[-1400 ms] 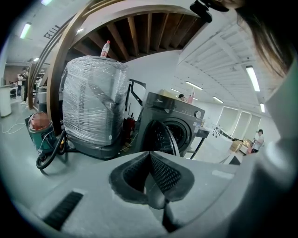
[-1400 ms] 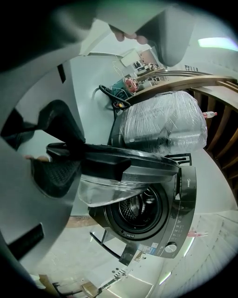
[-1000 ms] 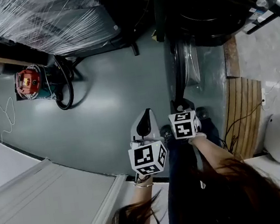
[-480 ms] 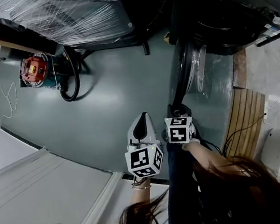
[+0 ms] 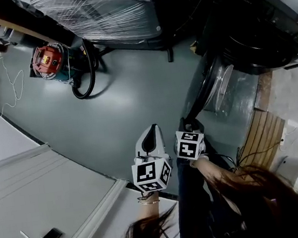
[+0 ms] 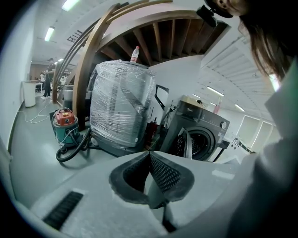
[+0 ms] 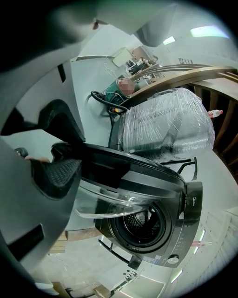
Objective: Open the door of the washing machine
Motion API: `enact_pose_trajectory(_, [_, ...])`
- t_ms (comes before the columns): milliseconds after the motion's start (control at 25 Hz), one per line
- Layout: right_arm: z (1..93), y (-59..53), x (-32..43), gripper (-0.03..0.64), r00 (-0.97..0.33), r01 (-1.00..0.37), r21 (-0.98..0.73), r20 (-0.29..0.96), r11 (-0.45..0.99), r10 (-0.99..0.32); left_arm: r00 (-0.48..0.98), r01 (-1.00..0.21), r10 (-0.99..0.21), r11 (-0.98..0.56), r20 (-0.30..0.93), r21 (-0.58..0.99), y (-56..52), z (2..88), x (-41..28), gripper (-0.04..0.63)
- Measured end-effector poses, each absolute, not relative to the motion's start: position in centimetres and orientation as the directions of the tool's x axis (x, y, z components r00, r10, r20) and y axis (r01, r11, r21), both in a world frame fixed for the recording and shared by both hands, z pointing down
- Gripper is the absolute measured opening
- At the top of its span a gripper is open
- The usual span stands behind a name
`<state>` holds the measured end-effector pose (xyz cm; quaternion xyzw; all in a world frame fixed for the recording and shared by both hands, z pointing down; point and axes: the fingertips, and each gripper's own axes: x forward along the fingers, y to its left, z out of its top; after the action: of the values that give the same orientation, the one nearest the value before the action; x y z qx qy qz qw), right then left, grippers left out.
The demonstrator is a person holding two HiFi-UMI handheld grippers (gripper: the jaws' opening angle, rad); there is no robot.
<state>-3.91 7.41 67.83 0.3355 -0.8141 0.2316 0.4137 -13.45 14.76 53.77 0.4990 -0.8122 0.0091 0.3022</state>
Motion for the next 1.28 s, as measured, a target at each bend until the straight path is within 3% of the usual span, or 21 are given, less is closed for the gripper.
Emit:
enact_pose_trajectory(400, [67.9,7.8,-6.9,0.101,-0.413,-0.764,-0.101,0.835,0.637,-0.364,-0.345,-0.803,-0.793,0.527,0.502,0.280,15.7,53.3,-17.4,0.012])
enact_pose_trajectory(1280, [68.4,8.0,-12.4,0.092,-0.306,-0.881,-0.050,0.818,0.470,-0.487,-0.071,-0.906,-0.882,0.252,0.466,0.339,15.0,53.7,-24.9,0.012])
